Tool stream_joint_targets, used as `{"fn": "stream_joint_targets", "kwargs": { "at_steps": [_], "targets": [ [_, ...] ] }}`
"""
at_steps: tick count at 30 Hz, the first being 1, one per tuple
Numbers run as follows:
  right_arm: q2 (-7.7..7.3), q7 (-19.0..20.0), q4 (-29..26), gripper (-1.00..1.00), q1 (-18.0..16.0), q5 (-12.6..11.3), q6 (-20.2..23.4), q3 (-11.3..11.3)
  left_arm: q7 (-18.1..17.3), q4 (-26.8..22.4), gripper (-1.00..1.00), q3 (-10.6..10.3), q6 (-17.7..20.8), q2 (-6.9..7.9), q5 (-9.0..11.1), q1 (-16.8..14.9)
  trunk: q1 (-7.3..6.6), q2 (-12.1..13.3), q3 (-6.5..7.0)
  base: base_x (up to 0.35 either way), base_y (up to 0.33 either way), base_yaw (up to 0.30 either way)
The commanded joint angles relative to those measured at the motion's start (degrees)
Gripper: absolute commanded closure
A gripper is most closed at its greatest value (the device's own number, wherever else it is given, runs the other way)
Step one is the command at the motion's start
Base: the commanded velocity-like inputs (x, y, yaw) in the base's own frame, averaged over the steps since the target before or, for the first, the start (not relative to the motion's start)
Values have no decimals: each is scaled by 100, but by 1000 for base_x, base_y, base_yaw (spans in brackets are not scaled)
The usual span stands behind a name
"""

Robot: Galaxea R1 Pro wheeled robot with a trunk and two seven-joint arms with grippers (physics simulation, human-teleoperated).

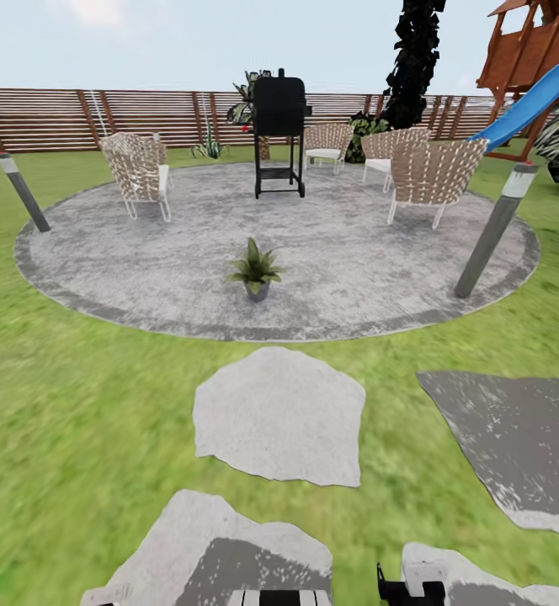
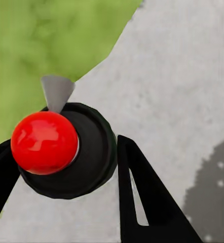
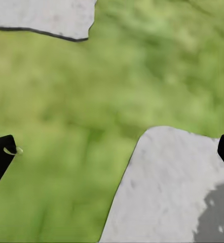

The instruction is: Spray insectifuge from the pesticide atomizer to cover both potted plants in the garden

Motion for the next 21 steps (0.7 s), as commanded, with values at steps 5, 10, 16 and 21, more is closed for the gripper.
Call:
{"fn": "stream_joint_targets", "kwargs": {
  "at_steps": [5, 10, 16, 21],
  "targets": [
    [0, -27, 7, -100, -4, 61, -13, -36, -31, 3, 100, 52, -20, -1, -52, -3, 2, -1, -4, 307, -160, 0],
    [7, -19, 7, -100, -6, 68, -13, -34, -31, 3, 100, 51, -20, -1, -52, -3, 2, -1, -4, 303, -177, 0],
    [9, -19, 7, -100, -7, 70, -13, -30, -31, 3, 100, 52, -20, -1, -52, -3, 2, -1, -4, 303, -184, 0],
    [22, -20, 7, -100, -4, 69, -13, -29, -31, 3, 100, 51, -20, -1, -52, -3, 2, -1, -4, 303, -184, 160]
  ]
}}
